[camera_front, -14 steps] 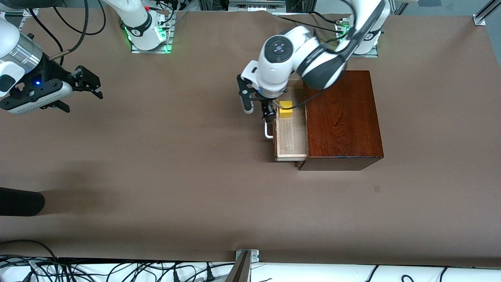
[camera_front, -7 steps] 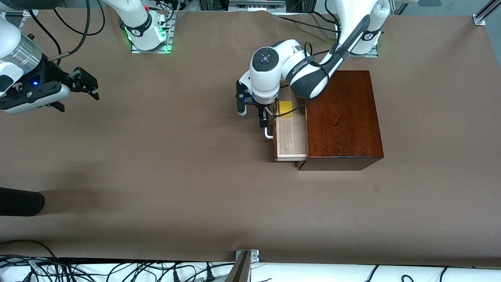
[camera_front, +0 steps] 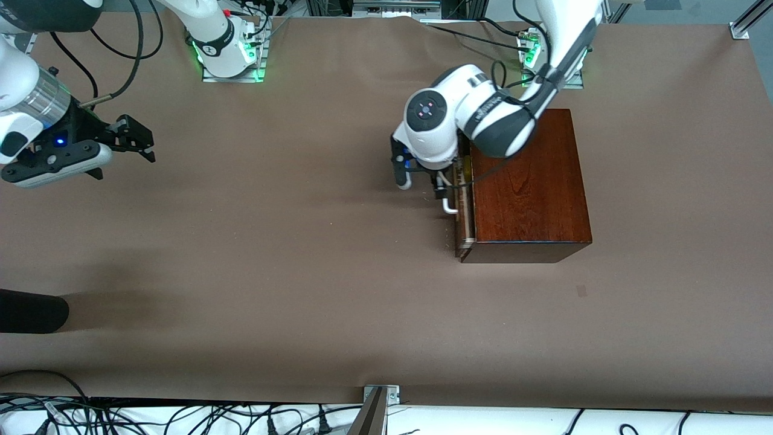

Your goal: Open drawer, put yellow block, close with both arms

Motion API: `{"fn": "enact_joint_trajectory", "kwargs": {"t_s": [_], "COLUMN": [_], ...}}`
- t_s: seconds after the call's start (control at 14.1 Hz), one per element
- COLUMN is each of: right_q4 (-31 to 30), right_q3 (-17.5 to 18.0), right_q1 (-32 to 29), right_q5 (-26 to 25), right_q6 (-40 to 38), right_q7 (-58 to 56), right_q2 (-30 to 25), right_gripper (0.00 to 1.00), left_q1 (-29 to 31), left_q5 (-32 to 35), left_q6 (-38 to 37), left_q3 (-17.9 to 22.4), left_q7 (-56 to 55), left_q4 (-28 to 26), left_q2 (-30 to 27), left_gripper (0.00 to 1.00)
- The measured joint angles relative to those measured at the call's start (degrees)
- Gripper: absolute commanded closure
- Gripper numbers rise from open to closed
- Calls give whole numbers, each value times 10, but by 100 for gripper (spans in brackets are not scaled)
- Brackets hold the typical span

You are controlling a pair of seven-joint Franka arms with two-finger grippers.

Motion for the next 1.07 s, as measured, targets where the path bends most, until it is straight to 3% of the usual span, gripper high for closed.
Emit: {"fn": "enact_joint_trajectory", "kwargs": {"t_s": [0.36,0.71,0.85,1.07], "right_q4": [36,43,43,44], "right_q3": [-13,-13,-13,-10], "right_q1": [-1,0,0,1], "right_q5": [-1,-1,-1,-1], "right_q6": [0,-2,-8,-14], "right_q7": [1,3,21,35], "right_q2": [10,18,18,18], "right_gripper": [0,0,0,0], "left_q1": [13,13,14,30], "left_q5": [1,1,-16,-88], "left_q6": [-29,-55,-62,-62], "left_q3": [3,10,46,140], "left_q7": [-8,-197,-283,-342], "left_q4": [0,4,4,3], "left_q2": [-29,-178,-233,-272], "left_gripper": [0,0,0,0]}}
